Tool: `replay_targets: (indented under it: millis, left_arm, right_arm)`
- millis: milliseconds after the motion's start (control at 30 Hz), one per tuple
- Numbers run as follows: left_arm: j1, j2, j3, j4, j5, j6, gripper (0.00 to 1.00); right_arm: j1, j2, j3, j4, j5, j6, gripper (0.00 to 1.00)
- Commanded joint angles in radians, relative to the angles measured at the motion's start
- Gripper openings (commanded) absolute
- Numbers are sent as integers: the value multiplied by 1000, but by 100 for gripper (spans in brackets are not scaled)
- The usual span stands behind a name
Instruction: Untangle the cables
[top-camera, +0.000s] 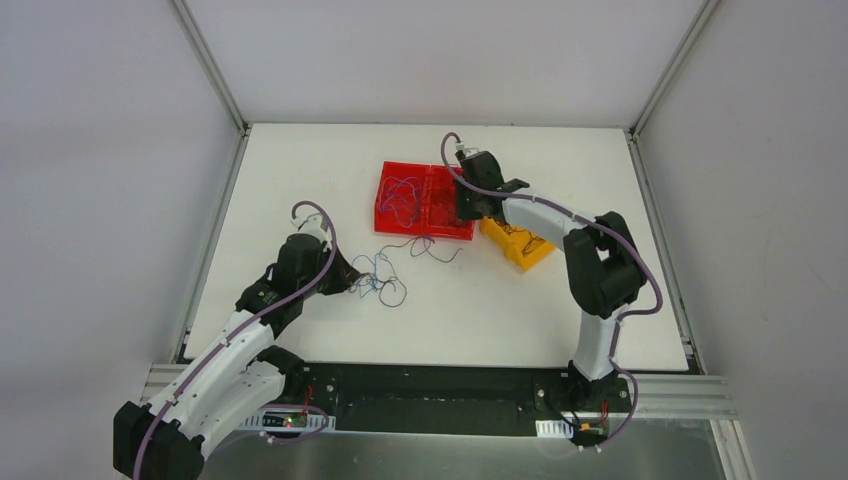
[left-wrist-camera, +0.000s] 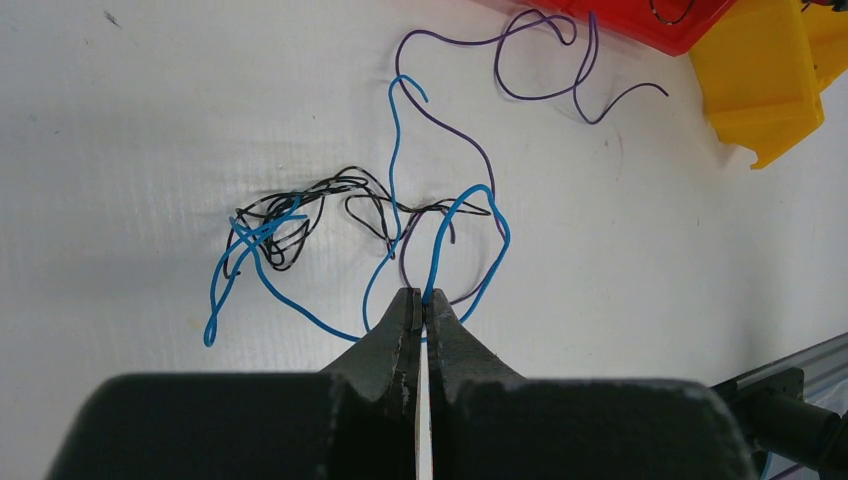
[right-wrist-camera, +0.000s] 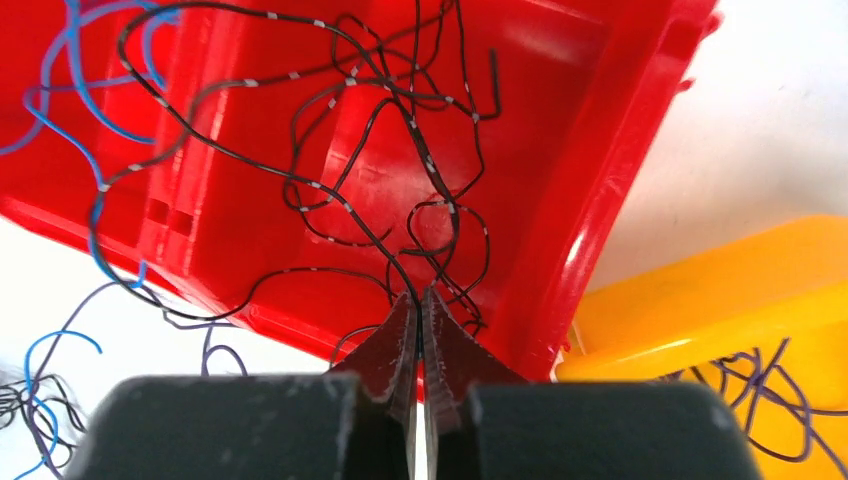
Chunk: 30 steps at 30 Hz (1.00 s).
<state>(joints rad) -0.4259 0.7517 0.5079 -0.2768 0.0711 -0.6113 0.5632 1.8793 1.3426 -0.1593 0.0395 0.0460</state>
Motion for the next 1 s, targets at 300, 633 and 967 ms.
replay_targets:
  millis: [300,633,967]
  left_arm:
    - [-5,-8,28,28,34,28,0]
    - [-6,-9,26,28,41,31,0]
    - [-5,-18,27,28,55,30,0]
  right_arm:
    - [18,163,182,-269,-46,61,0]
    - [22,235,287,-361,-46,70,0]
    - [26,159,487,-518,73,51,27]
